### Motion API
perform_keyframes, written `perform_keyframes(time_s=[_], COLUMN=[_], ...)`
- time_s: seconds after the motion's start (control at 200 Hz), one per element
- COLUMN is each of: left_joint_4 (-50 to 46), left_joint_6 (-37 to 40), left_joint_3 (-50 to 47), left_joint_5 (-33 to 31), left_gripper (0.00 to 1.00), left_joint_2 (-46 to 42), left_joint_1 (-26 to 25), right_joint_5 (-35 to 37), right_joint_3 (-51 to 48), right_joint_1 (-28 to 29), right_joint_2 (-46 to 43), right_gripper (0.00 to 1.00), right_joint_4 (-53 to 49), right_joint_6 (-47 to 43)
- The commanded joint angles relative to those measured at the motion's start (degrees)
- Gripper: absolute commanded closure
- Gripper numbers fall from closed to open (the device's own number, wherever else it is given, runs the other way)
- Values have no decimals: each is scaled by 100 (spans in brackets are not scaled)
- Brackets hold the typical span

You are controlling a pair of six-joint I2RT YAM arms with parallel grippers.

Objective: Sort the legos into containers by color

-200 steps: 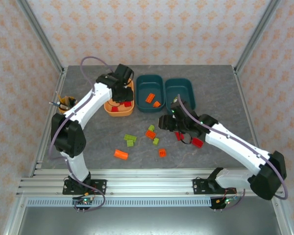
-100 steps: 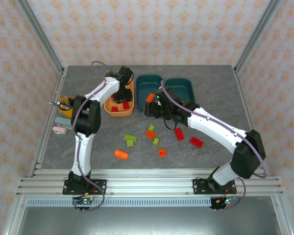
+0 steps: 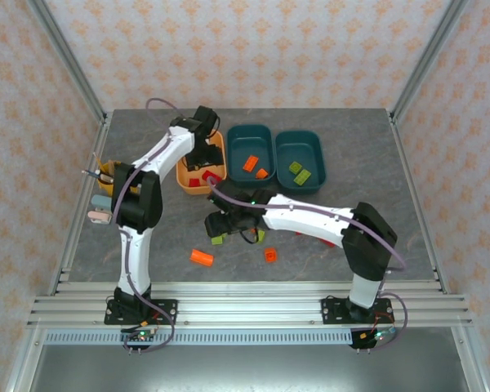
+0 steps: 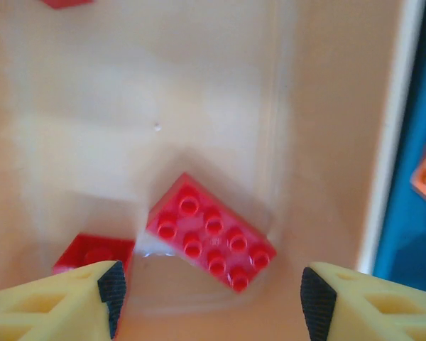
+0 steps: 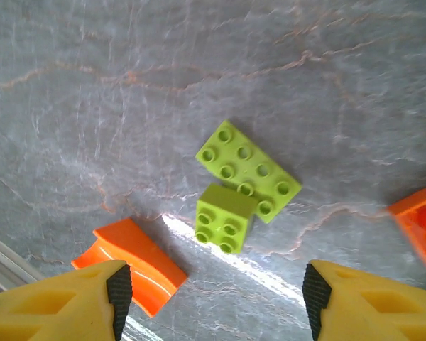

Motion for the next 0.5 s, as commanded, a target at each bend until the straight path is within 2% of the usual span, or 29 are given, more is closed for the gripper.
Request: perform_keyframes(time_s=[0.0, 0.185, 0.35, 0.495], left_joint_4=[-329, -357, -300, -521], left_joint_6=[-314, -1026, -1481, -1674], left_joint_3=[-332, -1594, -2914, -3587], left_joint_5=[-518, -1205, -1238, -1207], left_gripper=[28, 23, 22, 22], left_joint_2=[-950, -2541, -3987, -4942], left_joint_1=[15, 8, -23, -74], right_joint_5=[434, 560, 667, 675], right_joint_3=[256, 647, 944, 1077], right_joint_1=[178, 296, 361, 366], right_joint_2=[308, 908, 1311, 1503], right_gripper=[32, 34, 37, 41], right_joint_4=[-237, -498, -800, -963], right_joint_6=[363, 922, 1282, 1477])
